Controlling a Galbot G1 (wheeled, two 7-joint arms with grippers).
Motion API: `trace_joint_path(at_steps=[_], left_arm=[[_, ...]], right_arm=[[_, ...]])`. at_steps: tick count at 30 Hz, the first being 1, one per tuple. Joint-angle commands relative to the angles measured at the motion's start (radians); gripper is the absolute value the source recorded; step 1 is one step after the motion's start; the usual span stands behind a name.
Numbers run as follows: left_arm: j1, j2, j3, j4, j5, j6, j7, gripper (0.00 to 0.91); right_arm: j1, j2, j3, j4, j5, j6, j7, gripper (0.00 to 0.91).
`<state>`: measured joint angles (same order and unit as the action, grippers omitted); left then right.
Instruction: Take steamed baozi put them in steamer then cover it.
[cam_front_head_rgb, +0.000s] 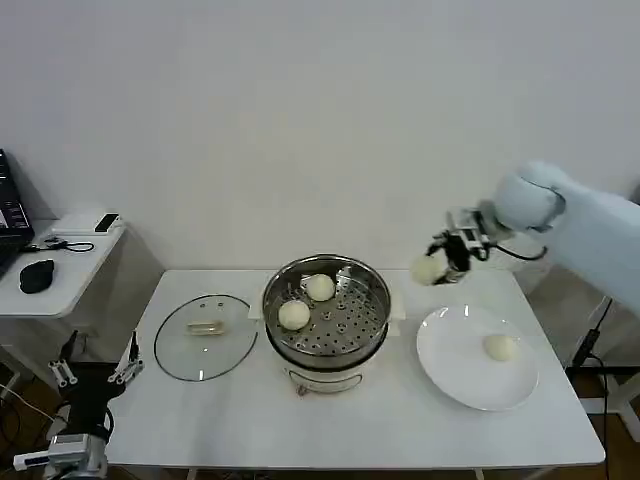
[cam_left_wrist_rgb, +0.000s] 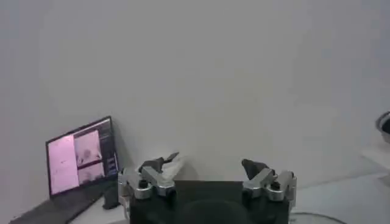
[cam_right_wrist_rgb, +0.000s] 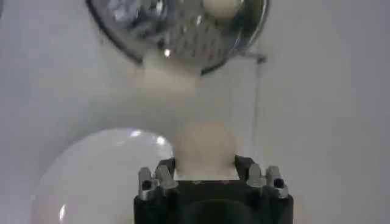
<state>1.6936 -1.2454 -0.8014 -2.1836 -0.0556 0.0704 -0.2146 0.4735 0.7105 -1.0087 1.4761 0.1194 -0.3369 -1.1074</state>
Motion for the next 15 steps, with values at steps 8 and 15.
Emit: trace_joint_path(at_steps=[8, 15], left_arm=[[0.024, -0.006, -0.045, -0.028, -0.003, 0.005, 0.002, 0.907], [0.030, -0.028, -0.062, -0.038, -0.001, 0.009, -0.002, 0.907]], right_arm=[[0.025, 0.387, -0.125, -0.037, -0.006, 0.064, 0.014, 0.665], [-0.028, 0.414, -0.186, -0.015, -0.138, 0.146, 0.025, 0.665]])
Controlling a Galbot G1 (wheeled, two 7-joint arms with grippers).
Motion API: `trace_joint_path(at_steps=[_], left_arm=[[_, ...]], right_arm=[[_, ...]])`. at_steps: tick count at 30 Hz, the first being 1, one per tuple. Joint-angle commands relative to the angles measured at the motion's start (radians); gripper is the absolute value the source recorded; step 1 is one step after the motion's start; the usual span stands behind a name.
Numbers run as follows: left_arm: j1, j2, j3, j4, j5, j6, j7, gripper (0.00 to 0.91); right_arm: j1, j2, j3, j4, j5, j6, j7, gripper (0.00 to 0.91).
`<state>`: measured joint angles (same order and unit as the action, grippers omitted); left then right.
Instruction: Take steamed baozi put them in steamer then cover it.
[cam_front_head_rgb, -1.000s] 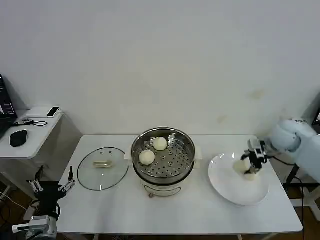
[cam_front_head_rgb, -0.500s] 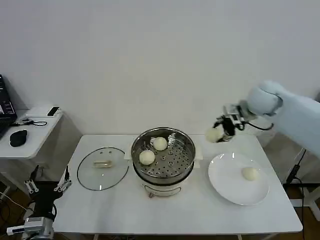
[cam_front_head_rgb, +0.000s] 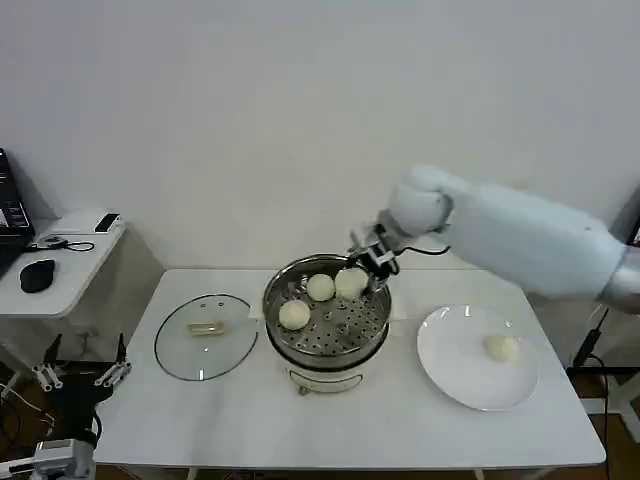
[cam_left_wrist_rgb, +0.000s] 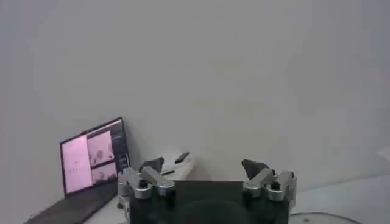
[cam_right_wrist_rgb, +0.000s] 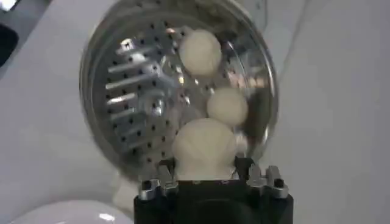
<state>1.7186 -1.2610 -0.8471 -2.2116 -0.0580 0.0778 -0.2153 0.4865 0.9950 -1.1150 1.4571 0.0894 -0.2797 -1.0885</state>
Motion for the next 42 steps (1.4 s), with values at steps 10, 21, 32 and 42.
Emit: trace_joint_path(at_steps=[10, 21, 32, 42], left_arm=[[0.034, -0.034, -0.028, -0.040, 0.003, -0.003, -0.006, 0.907], [0.022, -0.039, -0.015, -0.034, 0.010, -0.001, -0.006, 0.907], [0.012, -0.032, -0.010, -0.025, 0.008, 0.000, -0.005, 0.907], [-0.006, -0.014, -0.009, -0.020, 0.005, 0.001, -0.003, 0.907]], right_arm=[[-0.082, 0.116, -0.113, 0.043, -0.162, 0.188, -0.001, 0.665], [-0.072, 0.073, -0.116, 0.105, -0.138, 0.201, -0.008, 0.665], [-0.052, 0.052, -0.098, 0.101, -0.126, 0.196, -0.005, 0.907], [-0.033, -0.027, -0.009, 0.046, -0.061, 0.147, 0.062, 0.907]])
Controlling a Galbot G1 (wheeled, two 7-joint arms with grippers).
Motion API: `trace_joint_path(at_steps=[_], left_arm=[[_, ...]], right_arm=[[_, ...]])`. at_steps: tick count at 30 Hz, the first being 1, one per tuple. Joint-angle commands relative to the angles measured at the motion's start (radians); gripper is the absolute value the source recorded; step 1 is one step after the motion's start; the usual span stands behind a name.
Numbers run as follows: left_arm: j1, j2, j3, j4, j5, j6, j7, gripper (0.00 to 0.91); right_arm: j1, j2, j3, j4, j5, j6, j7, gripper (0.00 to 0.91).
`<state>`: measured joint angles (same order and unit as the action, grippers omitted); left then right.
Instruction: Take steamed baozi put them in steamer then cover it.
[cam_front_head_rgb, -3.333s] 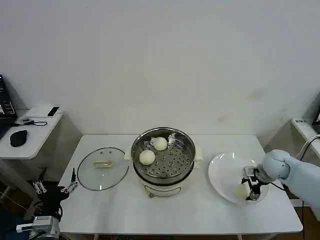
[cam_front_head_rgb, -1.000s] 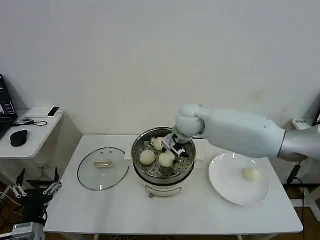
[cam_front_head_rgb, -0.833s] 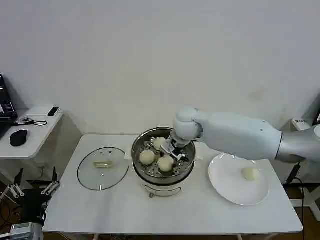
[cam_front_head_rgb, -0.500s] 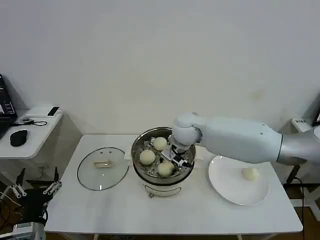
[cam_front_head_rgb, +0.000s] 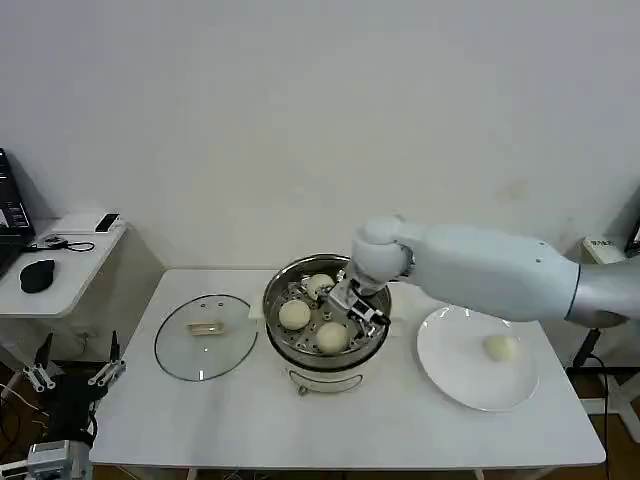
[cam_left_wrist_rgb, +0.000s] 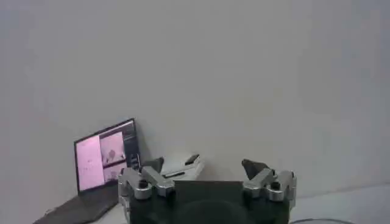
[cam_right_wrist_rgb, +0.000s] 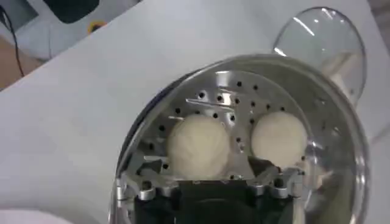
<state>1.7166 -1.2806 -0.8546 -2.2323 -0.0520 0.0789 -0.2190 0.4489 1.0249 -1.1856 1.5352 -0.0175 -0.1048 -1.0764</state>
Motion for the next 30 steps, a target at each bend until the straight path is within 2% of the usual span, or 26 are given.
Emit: trace_joint_path(at_steps=[1, 5, 11, 14, 19, 21, 24, 29, 30], left_arm=[[-0.006, 0.007, -0.001, 0.002, -0.001, 0.000, 0.000, 0.907], [-0.012, 0.012, 0.013, 0.004, 0.003, 0.000, 0.000, 0.907], [-0.031, 0.019, 0.034, 0.007, 0.002, 0.002, 0.001, 0.907], [-0.034, 0.024, 0.047, 0.004, 0.002, 0.001, 0.002, 0.907], [-0.043, 0.037, 0.058, 0.007, -0.001, 0.000, 0.001, 0.907], [-0.051, 0.029, 0.064, -0.004, 0.012, -0.001, 0.000, 0.907], [-0.053, 0.034, 0.073, -0.019, 0.008, 0.001, 0.002, 0.907], [-0.056, 0.057, 0.092, 0.007, 0.000, 0.001, 0.002, 0.907], [-0.060, 0.058, 0.099, 0.015, 0.002, 0.001, 0.003, 0.907]], right_arm=[[0.004, -0.071, 0.071, -0.046, 0.052, -0.033, 0.062, 0.907], [-0.003, -0.130, 0.130, -0.104, 0.052, -0.077, 0.101, 0.907], [0.008, -0.252, 0.182, -0.082, 0.060, -0.139, 0.107, 0.907], [0.002, -0.381, 0.196, -0.039, 0.059, -0.170, 0.097, 0.907], [-0.062, -0.541, 0.192, -0.003, 0.011, -0.168, 0.081, 0.907], [-0.147, -0.606, 0.266, 0.000, -0.020, -0.151, 0.079, 0.907], [-0.289, -0.660, 0.383, -0.020, -0.046, -0.129, 0.075, 0.907], [-0.489, -0.704, 0.507, -0.052, -0.090, -0.110, 0.077, 0.907], [-0.564, -0.712, 0.567, -0.065, -0.104, -0.105, 0.078, 0.907]])
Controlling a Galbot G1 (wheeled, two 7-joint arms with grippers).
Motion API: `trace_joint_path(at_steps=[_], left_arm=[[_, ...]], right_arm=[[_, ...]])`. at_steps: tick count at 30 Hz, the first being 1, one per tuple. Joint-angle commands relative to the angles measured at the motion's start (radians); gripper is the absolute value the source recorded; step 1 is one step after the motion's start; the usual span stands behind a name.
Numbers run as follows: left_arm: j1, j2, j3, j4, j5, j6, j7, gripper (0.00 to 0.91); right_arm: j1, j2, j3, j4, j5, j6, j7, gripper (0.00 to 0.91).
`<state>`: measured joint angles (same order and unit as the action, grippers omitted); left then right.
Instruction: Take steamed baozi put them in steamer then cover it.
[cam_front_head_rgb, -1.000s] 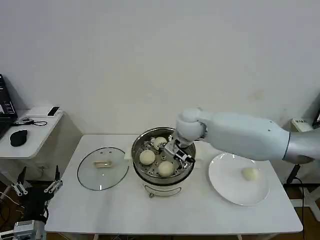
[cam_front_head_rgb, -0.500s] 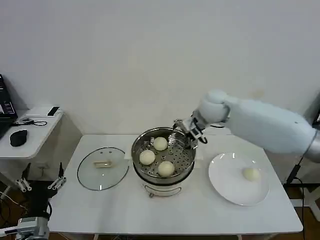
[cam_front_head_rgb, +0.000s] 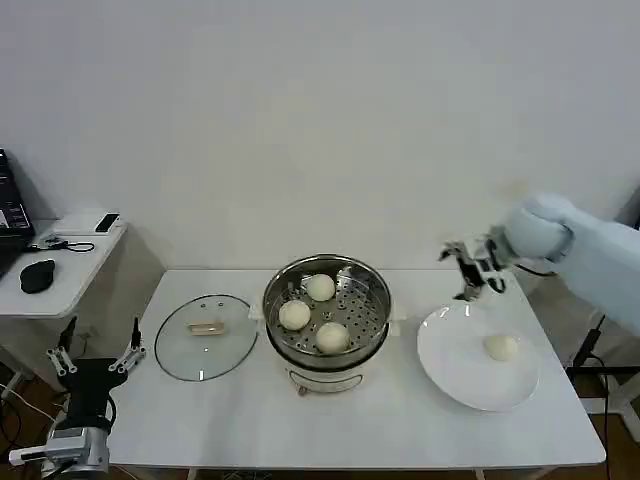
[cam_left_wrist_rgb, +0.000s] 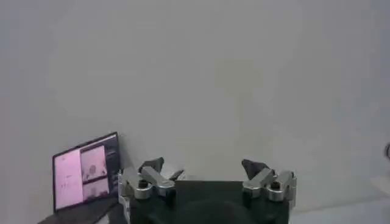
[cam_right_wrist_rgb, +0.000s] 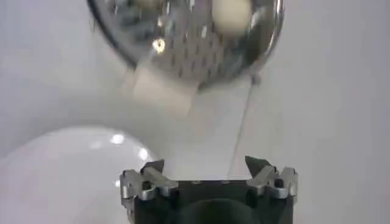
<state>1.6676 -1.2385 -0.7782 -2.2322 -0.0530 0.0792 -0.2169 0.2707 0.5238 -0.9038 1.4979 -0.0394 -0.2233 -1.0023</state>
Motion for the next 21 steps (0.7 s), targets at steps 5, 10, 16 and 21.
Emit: trace_joint_path(at_steps=[5, 10, 16, 21], left_arm=[[-0.022, 0.023, 0.024, 0.017, 0.008, 0.012, 0.003, 0.907], [-0.017, 0.021, 0.028, 0.019, 0.012, 0.012, 0.004, 0.907], [-0.010, 0.012, 0.028, 0.026, 0.014, 0.010, 0.002, 0.907], [-0.003, 0.007, 0.021, 0.024, 0.017, 0.008, 0.001, 0.907]], right_arm=[[-0.517, -0.196, 0.398, -0.089, -0.110, 0.052, 0.005, 0.907], [-0.604, -0.138, 0.474, -0.190, -0.166, 0.109, -0.008, 0.907], [-0.585, -0.068, 0.458, -0.267, -0.172, 0.102, -0.002, 0.907], [-0.571, -0.023, 0.441, -0.301, -0.185, 0.102, -0.007, 0.907]])
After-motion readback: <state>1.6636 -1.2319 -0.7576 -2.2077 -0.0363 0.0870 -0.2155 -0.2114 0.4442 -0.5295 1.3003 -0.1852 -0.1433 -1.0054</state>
